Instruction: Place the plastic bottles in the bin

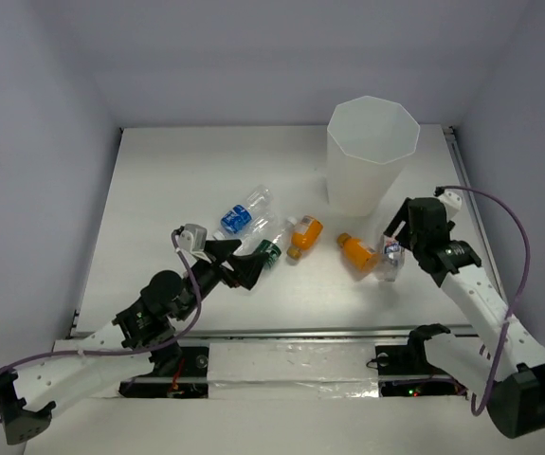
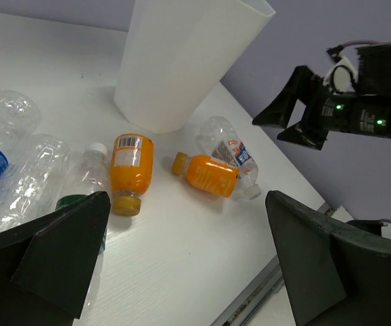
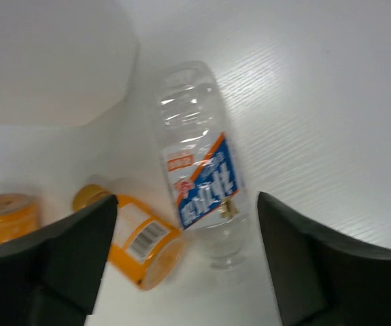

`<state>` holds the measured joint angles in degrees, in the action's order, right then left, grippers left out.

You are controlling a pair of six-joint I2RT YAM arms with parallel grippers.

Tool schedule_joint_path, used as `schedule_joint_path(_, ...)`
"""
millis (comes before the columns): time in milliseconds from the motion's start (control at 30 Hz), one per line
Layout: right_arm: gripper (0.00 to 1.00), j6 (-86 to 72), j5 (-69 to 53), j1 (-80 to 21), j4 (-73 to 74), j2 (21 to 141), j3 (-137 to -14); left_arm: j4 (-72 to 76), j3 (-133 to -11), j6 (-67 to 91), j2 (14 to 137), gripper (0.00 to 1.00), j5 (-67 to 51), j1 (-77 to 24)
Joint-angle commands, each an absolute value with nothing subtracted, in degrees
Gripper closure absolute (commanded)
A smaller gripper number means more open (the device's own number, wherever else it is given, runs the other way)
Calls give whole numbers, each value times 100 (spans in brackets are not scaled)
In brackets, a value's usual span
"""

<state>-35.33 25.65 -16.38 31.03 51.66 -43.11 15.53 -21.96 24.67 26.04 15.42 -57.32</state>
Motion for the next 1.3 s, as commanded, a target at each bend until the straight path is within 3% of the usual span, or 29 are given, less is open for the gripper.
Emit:
schedule_joint_path(0,6,-3278,2127,-1187,2918,5484,-4438,2091,-2031,2382,2321,1,1468,-5748)
schedule_joint_path(67,0,-3113,1760,-950,2813,5677,-4430,2162,-1934,2355,2276,1,1503,-5748)
schedule_joint_path(367,0,-2717,915,-773,2769,7022,-4737,2109,-1828,2329,2136,1,1441,-5800)
schedule_joint_path(733,1,-2698,1151,-650,2848,8138,-5177,1969,-1784,2294,1837,1,1749,-5977)
schedule_joint_path(967,17,-2750,1335,-545,2883,8482,-5256,1916,-1793,2268,1819,1,1924,-6082)
schedule_joint_path(1000,26,-2786,1379,-545,2900,8412,-5238,1916,-1793,2268,1828,1,1925,-6082)
schedule_joint_path(1100,37,-2935,1572,-545,2927,7955,-5054,1916,-1810,2268,1889,1,1977,-6082)
schedule_joint_path(1267,41,-3146,1881,-545,3084,6911,-4878,1995,-1872,2285,2371,1,1899,-6082)
